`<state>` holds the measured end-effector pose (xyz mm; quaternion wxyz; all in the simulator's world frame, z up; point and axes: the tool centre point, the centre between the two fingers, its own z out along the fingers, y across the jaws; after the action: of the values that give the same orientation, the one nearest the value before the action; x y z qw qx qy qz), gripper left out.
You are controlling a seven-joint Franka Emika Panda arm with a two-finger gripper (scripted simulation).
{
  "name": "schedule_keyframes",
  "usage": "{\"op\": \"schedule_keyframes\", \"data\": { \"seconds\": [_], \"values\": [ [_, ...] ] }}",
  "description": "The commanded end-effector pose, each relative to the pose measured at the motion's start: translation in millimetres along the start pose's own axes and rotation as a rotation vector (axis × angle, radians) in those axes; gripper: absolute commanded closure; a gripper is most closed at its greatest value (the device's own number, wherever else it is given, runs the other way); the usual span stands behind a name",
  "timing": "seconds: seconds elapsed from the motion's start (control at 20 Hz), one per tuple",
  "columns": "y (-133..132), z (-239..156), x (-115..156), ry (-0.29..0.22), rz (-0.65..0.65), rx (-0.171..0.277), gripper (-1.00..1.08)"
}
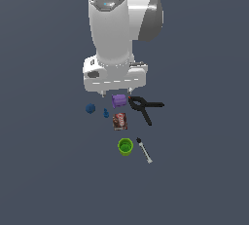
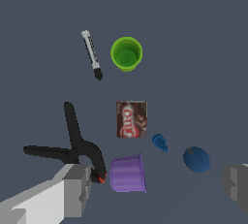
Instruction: Pick up a designated object from a clutter of objects.
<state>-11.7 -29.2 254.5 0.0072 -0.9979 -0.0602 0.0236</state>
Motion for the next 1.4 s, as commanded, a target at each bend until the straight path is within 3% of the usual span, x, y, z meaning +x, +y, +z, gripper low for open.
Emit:
{"op": "schedule_keyframes", "data": {
  "seconds": [0.0,0.8,1.35],
  "values": [
    [12,14,-2,0.004,-0.017,0.004,-0.92],
    [111,127,-54,0.039,-0.159,0.0,-0.92],
    [147,170,-91,0.044,-0.216,-0.019,-0.92]
  ]
}}
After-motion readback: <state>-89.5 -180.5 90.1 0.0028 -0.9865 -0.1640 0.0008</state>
